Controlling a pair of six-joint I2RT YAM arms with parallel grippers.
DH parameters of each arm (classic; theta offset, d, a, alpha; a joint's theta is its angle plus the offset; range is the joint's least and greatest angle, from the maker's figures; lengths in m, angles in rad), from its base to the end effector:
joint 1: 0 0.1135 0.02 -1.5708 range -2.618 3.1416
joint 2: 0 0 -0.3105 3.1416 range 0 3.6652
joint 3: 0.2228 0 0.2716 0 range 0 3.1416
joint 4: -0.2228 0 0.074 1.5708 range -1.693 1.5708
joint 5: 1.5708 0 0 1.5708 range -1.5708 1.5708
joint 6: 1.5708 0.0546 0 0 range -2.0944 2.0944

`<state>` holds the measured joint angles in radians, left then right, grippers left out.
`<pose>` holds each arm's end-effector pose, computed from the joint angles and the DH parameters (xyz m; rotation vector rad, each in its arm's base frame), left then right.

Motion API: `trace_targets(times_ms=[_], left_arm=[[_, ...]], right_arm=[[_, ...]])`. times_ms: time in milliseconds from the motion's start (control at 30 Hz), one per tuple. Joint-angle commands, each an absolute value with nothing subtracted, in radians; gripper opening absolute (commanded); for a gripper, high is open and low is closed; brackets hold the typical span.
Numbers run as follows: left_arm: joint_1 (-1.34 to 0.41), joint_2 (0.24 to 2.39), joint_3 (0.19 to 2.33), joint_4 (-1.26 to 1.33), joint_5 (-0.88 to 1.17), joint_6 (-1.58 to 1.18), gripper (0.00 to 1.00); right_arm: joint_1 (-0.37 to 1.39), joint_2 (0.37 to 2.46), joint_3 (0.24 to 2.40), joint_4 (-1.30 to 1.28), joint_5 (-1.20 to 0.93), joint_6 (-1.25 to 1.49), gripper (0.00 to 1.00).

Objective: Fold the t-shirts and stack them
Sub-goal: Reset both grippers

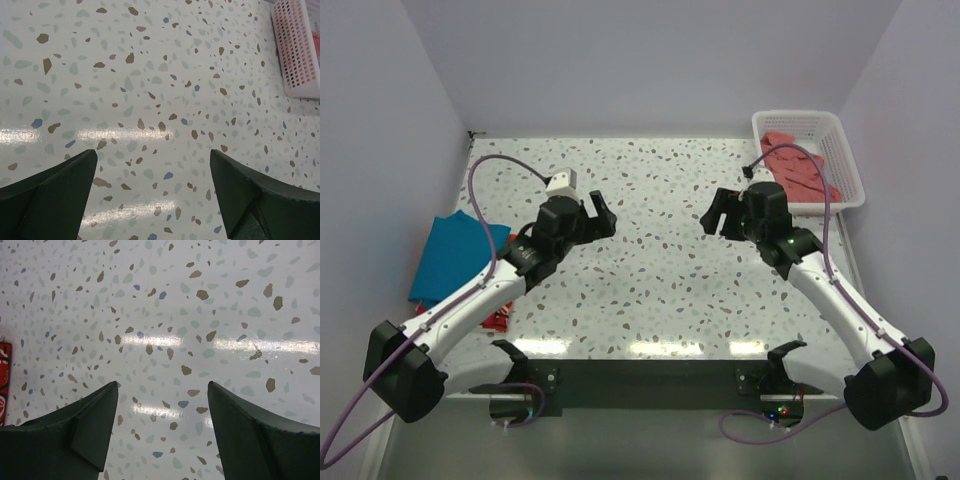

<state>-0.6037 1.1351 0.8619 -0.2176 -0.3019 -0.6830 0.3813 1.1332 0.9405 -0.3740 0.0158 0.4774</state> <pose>0.2327 -0.1407 0.3219 -0.2700 2.0560 -0.4913 0.2494 0.0991 0.3339 0.1140 2.1738 0.4818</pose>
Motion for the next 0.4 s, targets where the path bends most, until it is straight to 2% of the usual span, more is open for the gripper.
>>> trace_targets(times_ms=[0, 200, 300, 367], left_arm=[[-0.609, 1.152, 0.85, -0.097, -0.227, -0.64, 1.0], [-0.609, 1.16, 0.888, -0.121, -0.187, -0.594, 1.0], [-0.609, 1.158, 0.899, -0.13, -0.166, -0.584, 1.0], [-0.609, 1.154, 0.899, -0.13, -0.152, -0.581, 1.0]], right_arm=[[0.385, 1.103, 0.946, -0.413, 0.089, 0.453, 0.76], [0.385, 1.048, 0.916, -0.339, 0.098, 0.483, 0.86], [0.385, 1.039, 0.925, -0.339, 0.103, 0.486, 0.87], [0.385, 1.026, 0.928, -0.354, 0.159, 0.489, 0.99]])
